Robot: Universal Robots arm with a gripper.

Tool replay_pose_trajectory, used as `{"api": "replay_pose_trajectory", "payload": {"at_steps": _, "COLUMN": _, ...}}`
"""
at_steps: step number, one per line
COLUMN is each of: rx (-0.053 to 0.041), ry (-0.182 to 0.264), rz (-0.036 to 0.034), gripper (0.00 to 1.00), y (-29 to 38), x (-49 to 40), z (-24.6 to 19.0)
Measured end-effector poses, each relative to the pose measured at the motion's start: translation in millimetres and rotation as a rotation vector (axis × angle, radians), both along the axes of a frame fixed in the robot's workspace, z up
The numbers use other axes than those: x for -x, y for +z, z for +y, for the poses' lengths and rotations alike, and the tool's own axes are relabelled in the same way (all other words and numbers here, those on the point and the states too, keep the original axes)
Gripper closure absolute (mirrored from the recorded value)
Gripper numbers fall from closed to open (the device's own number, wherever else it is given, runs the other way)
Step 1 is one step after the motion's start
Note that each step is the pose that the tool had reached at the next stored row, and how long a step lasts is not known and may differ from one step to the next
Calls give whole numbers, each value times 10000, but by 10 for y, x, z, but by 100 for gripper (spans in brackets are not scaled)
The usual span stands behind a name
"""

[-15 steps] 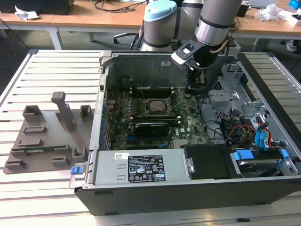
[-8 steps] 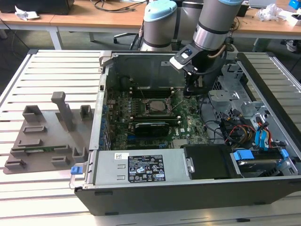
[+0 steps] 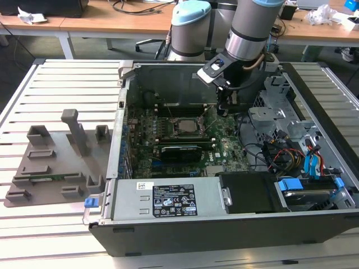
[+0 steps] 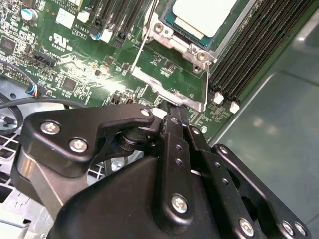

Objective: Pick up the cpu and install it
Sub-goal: 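Close the cpu cover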

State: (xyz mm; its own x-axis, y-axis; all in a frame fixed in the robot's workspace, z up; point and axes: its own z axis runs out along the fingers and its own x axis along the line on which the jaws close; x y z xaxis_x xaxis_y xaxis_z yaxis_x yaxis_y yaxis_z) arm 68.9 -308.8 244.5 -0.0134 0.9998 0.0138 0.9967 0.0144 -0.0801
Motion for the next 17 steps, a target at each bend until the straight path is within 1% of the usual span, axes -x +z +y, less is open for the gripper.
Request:
{"api": "replay_pose_trajectory", "payload": {"at_steps": 6, "rx": 0, "ry": 2, "rz": 0, "gripper": 89, "y": 0, "x": 87, "z": 0}}
{"api": "replay_pose_trajectory", "payload": {"at_steps": 9, "rx": 0, "ry": 2, "rz": 0, "gripper": 89, "y": 0, "x": 117, "z": 0}}
{"api": "replay_pose_trajectory", "payload": {"at_steps": 17, "rx": 0, "ry": 2, "rz": 0, "gripper": 89, "y": 0, "x": 244, "z": 0}}
